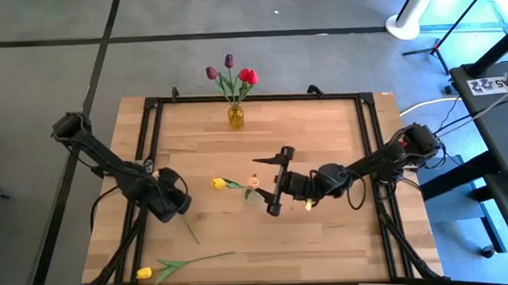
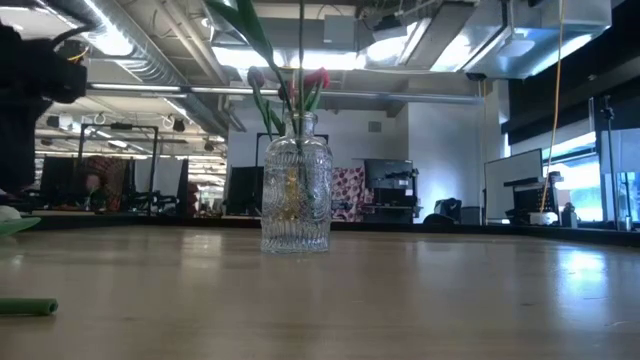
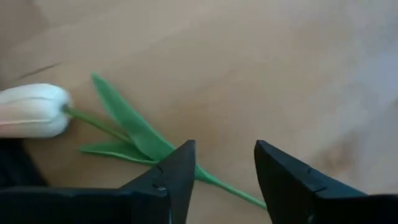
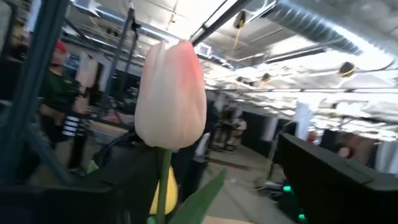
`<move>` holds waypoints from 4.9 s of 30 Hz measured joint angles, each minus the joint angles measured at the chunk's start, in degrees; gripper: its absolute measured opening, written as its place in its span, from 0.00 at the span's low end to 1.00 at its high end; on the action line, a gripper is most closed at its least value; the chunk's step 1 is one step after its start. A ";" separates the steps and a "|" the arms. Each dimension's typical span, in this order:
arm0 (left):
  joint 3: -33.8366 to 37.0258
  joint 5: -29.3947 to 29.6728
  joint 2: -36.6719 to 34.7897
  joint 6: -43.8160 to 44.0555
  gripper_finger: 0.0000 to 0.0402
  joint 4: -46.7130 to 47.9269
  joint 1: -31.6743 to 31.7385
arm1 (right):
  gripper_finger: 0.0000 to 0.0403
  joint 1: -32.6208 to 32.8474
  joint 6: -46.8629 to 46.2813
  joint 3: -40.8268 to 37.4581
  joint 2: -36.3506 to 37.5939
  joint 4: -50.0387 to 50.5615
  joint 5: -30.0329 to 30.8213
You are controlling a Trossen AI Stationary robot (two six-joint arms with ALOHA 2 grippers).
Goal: Sort flowers into vase by color
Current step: Put the bottom pink flower into the transparent vase, then put the pink flower into the transparent vase
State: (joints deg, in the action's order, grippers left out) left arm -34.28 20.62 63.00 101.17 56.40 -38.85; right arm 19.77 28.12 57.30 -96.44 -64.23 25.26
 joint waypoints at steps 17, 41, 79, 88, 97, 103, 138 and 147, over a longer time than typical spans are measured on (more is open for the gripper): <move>1.71 -10.03 11.77 16.58 0.43 3.29 10.29 | 0.80 10.37 11.28 -1.42 7.81 6.30 22.58; 6.37 4.77 13.71 27.81 0.33 -0.38 10.85 | 0.80 15.47 11.19 -10.80 14.99 5.80 32.23; -16.13 59.27 6.47 -55.02 0.00 -39.67 -19.61 | 0.80 16.17 -2.43 -5.19 23.23 27.76 20.62; -16.15 14.62 12.73 -91.38 0.00 -78.44 -10.46 | 0.80 15.30 -3.08 -5.07 23.22 29.93 20.66; -16.15 1.55 19.69 -113.93 0.01 -106.23 0.97 | 0.80 17.13 -4.07 -5.07 23.52 29.14 21.45; -16.15 -4.41 21.49 -118.17 0.01 -117.25 7.21 | 0.80 23.47 -3.87 -5.03 24.93 27.49 25.43; -16.15 13.84 26.67 -111.78 0.01 -116.19 22.55 | 0.80 27.45 -3.50 -5.05 24.98 26.81 36.15; -16.15 12.73 26.50 -102.80 0.16 -109.66 23.75 | 0.80 27.45 -3.52 -5.07 24.98 26.84 36.72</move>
State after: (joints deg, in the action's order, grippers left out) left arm -50.43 33.35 89.50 -1.63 -53.26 -15.09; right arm 47.22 24.60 52.23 -71.46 -37.39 61.98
